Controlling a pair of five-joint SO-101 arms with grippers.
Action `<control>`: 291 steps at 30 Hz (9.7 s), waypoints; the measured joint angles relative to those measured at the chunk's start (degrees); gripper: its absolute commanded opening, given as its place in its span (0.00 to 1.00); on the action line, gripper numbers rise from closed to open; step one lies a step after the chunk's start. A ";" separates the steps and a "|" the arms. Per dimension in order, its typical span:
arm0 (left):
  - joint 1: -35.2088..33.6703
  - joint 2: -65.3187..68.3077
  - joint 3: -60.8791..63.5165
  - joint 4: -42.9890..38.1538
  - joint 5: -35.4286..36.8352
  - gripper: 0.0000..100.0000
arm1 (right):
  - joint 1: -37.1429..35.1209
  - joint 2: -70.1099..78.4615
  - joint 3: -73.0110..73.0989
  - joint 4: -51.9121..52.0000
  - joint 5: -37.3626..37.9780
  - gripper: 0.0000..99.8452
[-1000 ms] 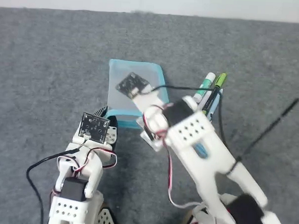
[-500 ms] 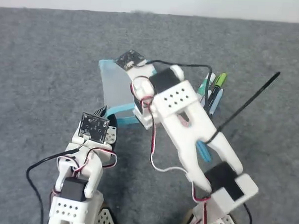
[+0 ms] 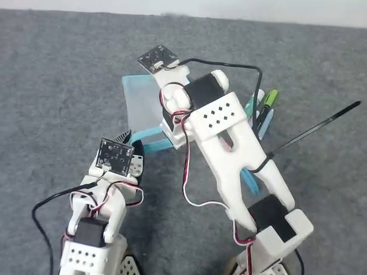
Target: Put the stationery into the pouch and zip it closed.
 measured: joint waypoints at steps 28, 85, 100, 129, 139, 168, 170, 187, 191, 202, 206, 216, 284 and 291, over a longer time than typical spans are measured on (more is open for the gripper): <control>-8.53 0.00 0.00 -0.97 -0.44 0.01 | 29.54 -17.93 50.64 -31.30 6.86 0.15; -8.18 0.00 0.00 -0.97 -0.44 0.01 | 36.57 -13.27 51.52 -35.25 0.70 0.01; -8.18 0.00 0.00 -0.97 -0.44 0.01 | 22.59 -36.31 48.35 -12.75 17.23 0.01; -8.18 0.00 0.00 -0.97 -0.44 0.01 | 2.02 -49.76 47.12 -2.11 32.70 0.01; -8.18 0.00 0.00 -0.97 -0.44 0.01 | 1.41 -40.70 47.21 -7.56 27.08 0.01; -8.18 0.00 0.00 -0.97 -0.44 0.01 | -0.70 -38.07 50.99 -10.99 33.32 0.01; -8.18 0.00 0.00 -0.97 -0.44 0.01 | -0.70 -38.07 50.99 -10.99 32.53 0.01; -8.18 0.00 0.00 -0.97 -0.44 0.01 | 2.11 -28.92 43.60 -10.99 30.07 0.01; -8.18 0.00 0.00 -0.97 -0.44 0.01 | 3.69 -22.68 36.40 -9.23 28.66 0.01; -7.82 0.00 0.00 -0.97 -0.44 0.01 | 4.13 -2.55 9.85 0.26 13.98 0.01; -7.82 0.00 0.00 -0.97 -0.44 0.01 | 4.13 -0.35 3.96 0.35 7.74 0.01; -6.77 0.00 0.00 -0.97 0.00 0.01 | -1.14 -0.35 -5.63 -0.53 -1.67 0.01; -3.08 0.00 0.00 2.90 -0.44 0.01 | 28.40 -6.51 43.60 -37.63 6.42 0.18; -5.19 0.00 -0.18 2.99 -0.44 0.01 | 28.57 6.59 32.62 -37.80 6.42 0.18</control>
